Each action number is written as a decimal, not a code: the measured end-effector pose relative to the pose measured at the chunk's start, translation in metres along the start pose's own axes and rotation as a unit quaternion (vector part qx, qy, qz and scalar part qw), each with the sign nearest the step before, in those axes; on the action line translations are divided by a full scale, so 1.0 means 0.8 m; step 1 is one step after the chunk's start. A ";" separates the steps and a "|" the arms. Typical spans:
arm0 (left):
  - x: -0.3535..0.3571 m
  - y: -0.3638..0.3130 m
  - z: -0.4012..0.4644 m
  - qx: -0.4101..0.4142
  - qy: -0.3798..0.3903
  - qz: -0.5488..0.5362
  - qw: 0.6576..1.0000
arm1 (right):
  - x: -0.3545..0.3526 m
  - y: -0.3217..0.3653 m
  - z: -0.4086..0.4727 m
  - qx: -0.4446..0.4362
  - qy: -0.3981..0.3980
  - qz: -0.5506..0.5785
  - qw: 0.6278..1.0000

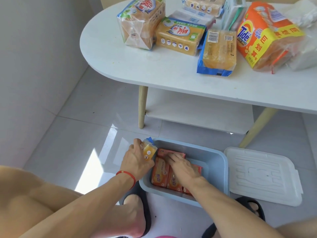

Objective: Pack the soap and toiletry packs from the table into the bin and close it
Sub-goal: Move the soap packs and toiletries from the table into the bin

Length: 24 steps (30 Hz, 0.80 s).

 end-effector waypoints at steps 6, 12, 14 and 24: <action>0.006 -0.040 -0.022 0.028 -0.041 0.006 0.999 | -0.059 -0.015 -0.026 0.076 -0.050 0.313 0.945; 0.071 -0.063 -0.024 0.004 0.082 -0.046 0.996 | -0.031 -0.008 -0.060 0.083 0.002 0.601 0.794; 0.078 -0.069 -0.023 0.021 0.146 0.007 0.989 | -0.014 -0.021 -0.069 0.138 -0.026 0.528 0.837; 0.049 0.016 0.010 -0.103 0.132 0.081 0.983 | 0.028 0.007 -0.031 0.188 -0.037 0.486 0.853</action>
Point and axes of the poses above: each hand's wrist, its own z-axis towards the middle knuckle, its own x-axis out of the palm, y = z × x, the point moved 6 cm from there along z, towards the middle knuckle, and after that the axes turned 13 degrees about y, right-handed, at the moved point
